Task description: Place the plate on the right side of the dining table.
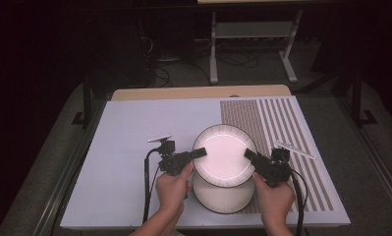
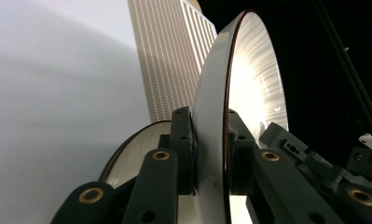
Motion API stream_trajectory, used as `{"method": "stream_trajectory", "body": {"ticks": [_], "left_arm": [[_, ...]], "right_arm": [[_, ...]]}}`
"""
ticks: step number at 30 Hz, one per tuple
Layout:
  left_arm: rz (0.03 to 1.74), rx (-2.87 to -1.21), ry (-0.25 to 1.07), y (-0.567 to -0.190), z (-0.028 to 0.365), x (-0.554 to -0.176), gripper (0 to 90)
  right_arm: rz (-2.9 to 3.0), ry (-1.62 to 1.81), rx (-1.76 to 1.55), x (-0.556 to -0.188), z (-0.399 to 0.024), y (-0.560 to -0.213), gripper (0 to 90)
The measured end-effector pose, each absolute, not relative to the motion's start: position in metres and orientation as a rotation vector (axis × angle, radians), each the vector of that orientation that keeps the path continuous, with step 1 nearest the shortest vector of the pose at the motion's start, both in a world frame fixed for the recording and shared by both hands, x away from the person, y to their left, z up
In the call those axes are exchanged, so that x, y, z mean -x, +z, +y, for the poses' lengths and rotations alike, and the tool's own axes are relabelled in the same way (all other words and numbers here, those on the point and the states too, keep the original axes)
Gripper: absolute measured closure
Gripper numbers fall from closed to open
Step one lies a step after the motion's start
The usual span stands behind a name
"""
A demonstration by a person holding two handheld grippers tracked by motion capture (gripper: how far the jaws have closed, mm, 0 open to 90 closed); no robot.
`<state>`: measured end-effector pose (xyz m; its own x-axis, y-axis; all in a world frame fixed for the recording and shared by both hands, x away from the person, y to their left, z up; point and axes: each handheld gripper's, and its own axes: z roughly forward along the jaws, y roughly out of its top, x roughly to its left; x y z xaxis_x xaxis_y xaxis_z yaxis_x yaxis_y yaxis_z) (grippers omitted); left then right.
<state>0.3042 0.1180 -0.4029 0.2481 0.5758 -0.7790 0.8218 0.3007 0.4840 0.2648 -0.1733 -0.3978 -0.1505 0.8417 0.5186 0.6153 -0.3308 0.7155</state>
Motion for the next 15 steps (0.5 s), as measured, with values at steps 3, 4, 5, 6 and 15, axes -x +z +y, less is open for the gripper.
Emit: {"method": "stream_trajectory", "body": {"ticks": [3,4,5,6,15], "left_arm": [[1.427,-1.398,-0.273,-0.4,0.11,-0.309,77.4],[1.425,-1.403,-0.269,-0.4,0.108,-0.31,77.4],[1.424,-1.408,-0.271,-0.399,0.105,-0.312,77.2],[1.426,-1.412,-0.277,-0.399,0.101,-0.315,77.3],[1.413,-1.448,-0.32,-0.396,0.073,-0.333,77.3]], "right_arm": [[1.652,1.47,-1.886,-0.266,-0.178,-0.396,73.9],[1.642,1.468,-1.89,-0.266,-0.181,-0.396,73.9],[1.634,1.467,-1.897,-0.267,-0.182,-0.396,73.9],[1.626,1.464,-1.901,-0.267,-0.185,-0.396,73.9],[1.566,1.438,-1.948,-0.273,-0.21,-0.394,73.9]]}}
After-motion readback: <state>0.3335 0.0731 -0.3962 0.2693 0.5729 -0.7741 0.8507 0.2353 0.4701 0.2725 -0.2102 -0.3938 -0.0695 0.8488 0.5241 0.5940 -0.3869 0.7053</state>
